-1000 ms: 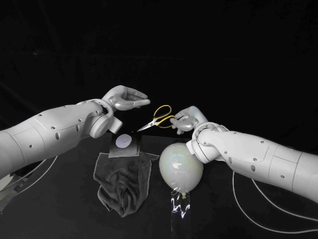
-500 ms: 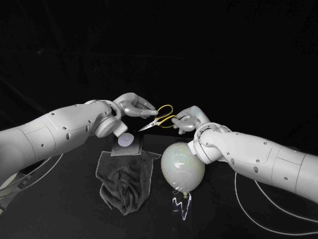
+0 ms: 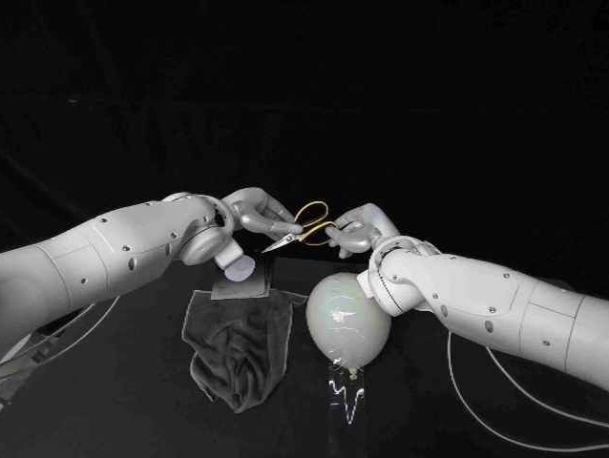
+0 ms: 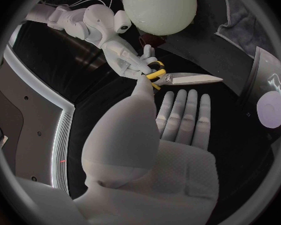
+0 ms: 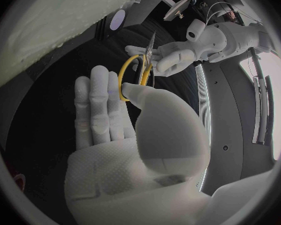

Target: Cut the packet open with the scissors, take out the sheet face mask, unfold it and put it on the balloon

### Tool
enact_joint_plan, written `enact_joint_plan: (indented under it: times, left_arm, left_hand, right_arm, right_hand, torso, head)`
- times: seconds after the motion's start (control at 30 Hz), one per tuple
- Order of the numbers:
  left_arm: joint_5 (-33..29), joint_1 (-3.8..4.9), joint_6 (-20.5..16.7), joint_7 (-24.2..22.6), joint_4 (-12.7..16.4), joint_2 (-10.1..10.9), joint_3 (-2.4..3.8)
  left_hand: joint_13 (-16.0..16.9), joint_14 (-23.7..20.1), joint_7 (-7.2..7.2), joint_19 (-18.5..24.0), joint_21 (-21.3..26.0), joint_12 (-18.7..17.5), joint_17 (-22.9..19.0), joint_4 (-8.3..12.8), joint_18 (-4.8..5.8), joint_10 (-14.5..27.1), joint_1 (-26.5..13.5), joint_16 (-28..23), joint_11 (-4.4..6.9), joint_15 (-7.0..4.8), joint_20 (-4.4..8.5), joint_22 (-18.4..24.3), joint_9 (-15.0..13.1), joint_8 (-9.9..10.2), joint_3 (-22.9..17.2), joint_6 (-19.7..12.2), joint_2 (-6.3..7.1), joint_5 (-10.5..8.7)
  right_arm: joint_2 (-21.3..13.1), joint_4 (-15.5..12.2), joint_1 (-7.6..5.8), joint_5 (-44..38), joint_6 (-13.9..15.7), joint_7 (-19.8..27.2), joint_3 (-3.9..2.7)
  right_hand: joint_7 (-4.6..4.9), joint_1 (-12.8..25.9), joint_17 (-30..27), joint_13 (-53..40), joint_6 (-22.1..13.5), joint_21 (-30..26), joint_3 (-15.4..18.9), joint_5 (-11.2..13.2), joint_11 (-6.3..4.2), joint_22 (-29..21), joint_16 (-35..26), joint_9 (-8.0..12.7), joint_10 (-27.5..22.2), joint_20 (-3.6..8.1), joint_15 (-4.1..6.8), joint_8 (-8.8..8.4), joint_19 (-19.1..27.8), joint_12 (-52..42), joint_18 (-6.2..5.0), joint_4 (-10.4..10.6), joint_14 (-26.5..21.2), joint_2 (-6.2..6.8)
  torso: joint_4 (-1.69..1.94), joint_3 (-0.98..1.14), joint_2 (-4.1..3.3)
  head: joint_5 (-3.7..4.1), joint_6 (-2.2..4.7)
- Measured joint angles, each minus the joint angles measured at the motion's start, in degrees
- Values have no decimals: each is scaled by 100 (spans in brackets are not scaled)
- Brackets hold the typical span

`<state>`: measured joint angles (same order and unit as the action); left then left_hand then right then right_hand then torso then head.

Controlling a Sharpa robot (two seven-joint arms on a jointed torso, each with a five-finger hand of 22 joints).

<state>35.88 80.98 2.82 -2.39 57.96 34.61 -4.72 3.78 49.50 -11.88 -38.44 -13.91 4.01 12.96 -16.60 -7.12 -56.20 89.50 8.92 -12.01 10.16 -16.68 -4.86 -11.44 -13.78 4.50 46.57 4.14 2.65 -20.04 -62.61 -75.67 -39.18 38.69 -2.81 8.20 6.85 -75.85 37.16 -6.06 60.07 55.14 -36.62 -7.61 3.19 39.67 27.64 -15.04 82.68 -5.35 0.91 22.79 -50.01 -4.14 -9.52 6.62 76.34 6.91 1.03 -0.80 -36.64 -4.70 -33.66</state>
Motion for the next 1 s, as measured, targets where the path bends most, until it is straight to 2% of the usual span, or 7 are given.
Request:
enact_joint_plan:
  times: [0.13, 0.23, 0.37, 0.43, 0.67, 0.83, 1.0]
  left_arm:
    - [25, -8, 122, 53, 16, -3, -4]
    - [44, -11, 221, 85, 30, -4, -7]
    - [64, -13, 324, 115, 35, -3, -8]
    - [72, -14, 363, 126, 36, 0, -9]
    - [85, -15, 438, 140, 13, 5, -9]
    - [86, -15, 492, 143, 9, 0, -9]
    - [86, -15, 533, 143, 9, -5, -8]
  left_hand:
    - [2, 125, -12, -63, -30, 52, 27, 19, -10, -150, 66, 60, 62, -43, 19, -3, -19, -58, 19, 106, -66, 0]
    - [10, 257, -58, -142, -87, 81, 61, 40, -135, -309, 128, 121, 125, -98, 19, -20, -38, -109, 40, 248, -128, 0]
    - [10, 348, -76, -285, -147, 81, 90, 40, -148, -424, 242, 152, 179, -147, 19, -48, -48, -132, 40, 321, -242, 0]
    - [9, 418, -93, -326, -179, 82, 114, 40, -219, -507, 327, 190, 198, -174, 19, -53, -48, -132, 40, 381, -327, 0]
    - [-3, 571, -41, -432, -247, 81, 179, 87, -222, -684, 771, 262, 290, -267, 37, -78, -48, -164, -165, 518, -544, 0]
    - [-9, 769, 14, -561, -380, 61, 250, 39, -222, -919, 1147, 332, 361, -341, 69, -130, -35, -189, -439, 712, -591, -1]
    - [-9, 870, 58, -594, -434, 46, 292, 20, -221, -1072, 1271, 377, 410, -382, 78, -161, -21, -199, -644, 818, -636, -2]
  right_arm:
    - [-7, -13, 1, -2, 19, 0, -1]
    - [-11, -30, 1, -4, 32, 0, -1]
    - [-18, -45, 2, -8, 43, 0, -2]
    - [-24, -49, 2, -9, 47, 0, -2]
    - [-46, -52, 2, -12, 58, -2, -3]
    - [-50, -60, 4, -14, 62, -3, -3]
    - [-47, -71, 5, -16, 58, -3, -2]
  right_hand:
    - [0, 0, 0, 1, -1, 0, 16, 0, 0, 0, 0, 0, 0, 0, 0, 7, 0, 0, 21, -16, 1, 0]
    - [7, 0, -1, 1, -9, 0, 15, 1, 0, 0, 0, 0, 0, 0, -1, 26, 0, 0, 23, -16, 1, 0]
    - [7, 0, -3, 2, -10, -1, 15, 11, 0, 0, 0, -3, 0, 0, -2, 26, 0, 0, 25, -17, 1, 0]
    - [5, 0, -4, 1, -14, -1, 15, 11, 0, 2, 0, -9, 0, 0, -2, 26, 0, 0, 26, -17, 2, 0]
    - [7, 0, -5, -4, -26, -1, -1, 22, 0, 8, 0, -9, 0, 0, -3, 26, 0, 0, 30, -33, 3, 0]
    - [7, 0, 0, -4, -27, 21, -1, 33, 0, 7, 0, -8, 0, 0, -6, 24, 0, 0, 37, -33, 5, 0]
    - [8, 0, 0, -4, -28, 21, -7, 44, 0, 6, 0, -8, 0, 0, 9, 24, 0, 0, -14, -39, -10, 0]
  torso:
    - [4, 0, -1]
    - [5, -4, -1]
    - [9, -6, -2]
    - [10, -7, -3]
    - [9, -10, -3]
    - [9, -8, -4]
    - [8, -3, -4]
  head:
    - [6, 2]
    - [9, 9]
    - [9, 12]
    - [6, 8]
    - [4, -16]
    - [4, -22]
    - [3, -26]
